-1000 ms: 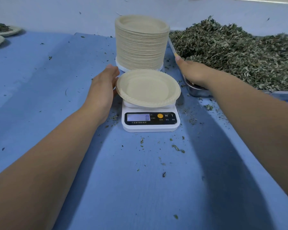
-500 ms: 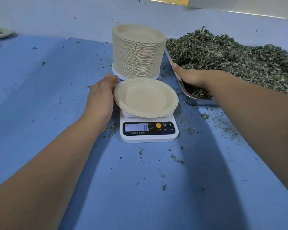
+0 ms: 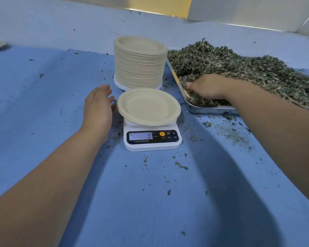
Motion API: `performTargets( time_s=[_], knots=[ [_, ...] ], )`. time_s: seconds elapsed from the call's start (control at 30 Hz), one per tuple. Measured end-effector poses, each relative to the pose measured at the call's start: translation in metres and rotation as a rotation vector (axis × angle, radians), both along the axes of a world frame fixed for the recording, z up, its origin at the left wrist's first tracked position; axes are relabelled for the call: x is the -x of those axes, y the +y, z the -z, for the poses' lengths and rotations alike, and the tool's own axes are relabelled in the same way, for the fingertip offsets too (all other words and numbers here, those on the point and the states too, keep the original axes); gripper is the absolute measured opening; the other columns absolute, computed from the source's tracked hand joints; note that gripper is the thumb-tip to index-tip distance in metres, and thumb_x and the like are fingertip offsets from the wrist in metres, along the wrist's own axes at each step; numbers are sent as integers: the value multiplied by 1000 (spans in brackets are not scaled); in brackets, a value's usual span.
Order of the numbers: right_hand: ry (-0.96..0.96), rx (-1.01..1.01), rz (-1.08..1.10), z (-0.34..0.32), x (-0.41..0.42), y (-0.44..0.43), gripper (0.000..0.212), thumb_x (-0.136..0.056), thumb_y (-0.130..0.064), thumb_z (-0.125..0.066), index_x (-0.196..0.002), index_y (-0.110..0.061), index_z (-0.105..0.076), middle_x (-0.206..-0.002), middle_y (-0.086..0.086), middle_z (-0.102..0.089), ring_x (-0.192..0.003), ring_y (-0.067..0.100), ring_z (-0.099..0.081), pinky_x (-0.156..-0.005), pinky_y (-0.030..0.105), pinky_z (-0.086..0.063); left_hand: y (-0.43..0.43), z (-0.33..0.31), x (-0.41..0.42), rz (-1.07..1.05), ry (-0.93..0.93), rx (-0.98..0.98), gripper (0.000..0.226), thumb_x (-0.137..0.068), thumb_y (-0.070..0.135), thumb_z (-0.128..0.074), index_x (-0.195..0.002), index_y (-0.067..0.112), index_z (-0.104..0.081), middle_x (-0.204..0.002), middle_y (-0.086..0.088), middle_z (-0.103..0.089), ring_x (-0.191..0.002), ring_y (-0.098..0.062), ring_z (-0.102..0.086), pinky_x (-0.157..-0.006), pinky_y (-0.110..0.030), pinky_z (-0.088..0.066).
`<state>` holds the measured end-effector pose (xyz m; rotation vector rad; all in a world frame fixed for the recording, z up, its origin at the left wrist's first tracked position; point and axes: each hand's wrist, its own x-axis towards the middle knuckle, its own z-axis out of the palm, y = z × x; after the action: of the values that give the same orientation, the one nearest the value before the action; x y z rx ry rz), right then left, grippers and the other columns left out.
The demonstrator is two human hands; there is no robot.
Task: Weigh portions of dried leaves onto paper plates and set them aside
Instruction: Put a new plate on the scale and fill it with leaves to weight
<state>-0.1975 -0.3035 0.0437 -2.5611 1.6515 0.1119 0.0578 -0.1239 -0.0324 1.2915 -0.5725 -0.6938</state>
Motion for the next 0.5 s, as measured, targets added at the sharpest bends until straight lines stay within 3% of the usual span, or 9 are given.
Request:
performTargets(
  time_s=[0.13, 0.27, 0.3, 0.37, 0.4, 0.43, 0.47, 0.5],
  knots=[
    [-44, -273, 74, 21, 4, 14, 95, -91, -81, -7, -148, -15, -47, -158, 13, -38, -144, 35, -37, -116, 46, -24, 0, -1, 3, 1, 11, 3, 17, -102, 31, -47, -91, 42, -54, -119, 11, -65, -110, -6, -65, -91, -26, -53],
    [-130, -220, 63, 28, -8, 23, 100, -89, -81, -2, -152, -15, -41, -159, 14, -37, -146, 36, -34, -118, 48, -24, 0, -2, 4, -2, 5, -1, 17, -103, 32, -45, -93, 40, -57, -116, 13, -65, -111, -6, -65, -92, -26, -54],
    [-113, -191, 55, 28, -11, 23, 98, -91, -79, -1, -146, -15, -51, -153, 15, -45, -140, 36, -42, -114, 48, -30, 0, -2, 4, -4, 5, -4, 17, -103, 32, -45, -95, 39, -58, -117, 12, -65, -112, -7, -65, -93, -27, -54],
    [-105, -60, 19, 26, -12, 21, 92, -95, -75, -2, -101, -12, -69, -113, 20, -68, -106, 35, -62, -84, 40, -45, 0, -2, 4, -7, 5, -6, 18, -103, 32, -44, -97, 38, -60, -119, 11, -65, -113, -8, -65, -94, -28, -54],
    [-115, 39, 22, 25, -9, 19, 89, -96, -74, -4, -83, -10, -65, -90, 19, -67, -90, 34, -63, -70, 35, -43, 1, -2, 4, -8, 7, -6, 18, -103, 31, -44, -96, 39, -59, -120, 11, -65, -113, -8, -65, -95, -28, -54],
    [-115, 110, 44, 24, -6, 16, 90, -97, -74, -5, -80, -9, -64, -84, 19, -66, -85, 34, -63, -66, 34, -41, 1, -3, 4, -9, 10, -6, 18, -103, 31, -45, -95, 40, -58, -120, 11, -65, -113, -8, -65, -95, -28, -54],
    [-85, 119, 88, 24, -2, 13, 93, -96, -74, -4, -92, -7, -68, -98, 22, -68, -93, 35, -64, -73, 36, -45, 1, -3, 4, -12, 12, -6, 18, -103, 31, -45, -93, 41, -57, -121, 10, -65, -113, -8, -65, -95, -29, -54],
    [-35, 73, 156, 24, 2, 10, 96, -96, -75, -3, -116, -6, -67, -123, 25, -64, -111, 37, -61, -89, 42, -46, 2, -3, 4, -13, 13, -7, 18, -103, 31, -45, -93, 41, -57, -122, 10, -65, -113, -8, -65, -95, -29, -54]
  ],
)
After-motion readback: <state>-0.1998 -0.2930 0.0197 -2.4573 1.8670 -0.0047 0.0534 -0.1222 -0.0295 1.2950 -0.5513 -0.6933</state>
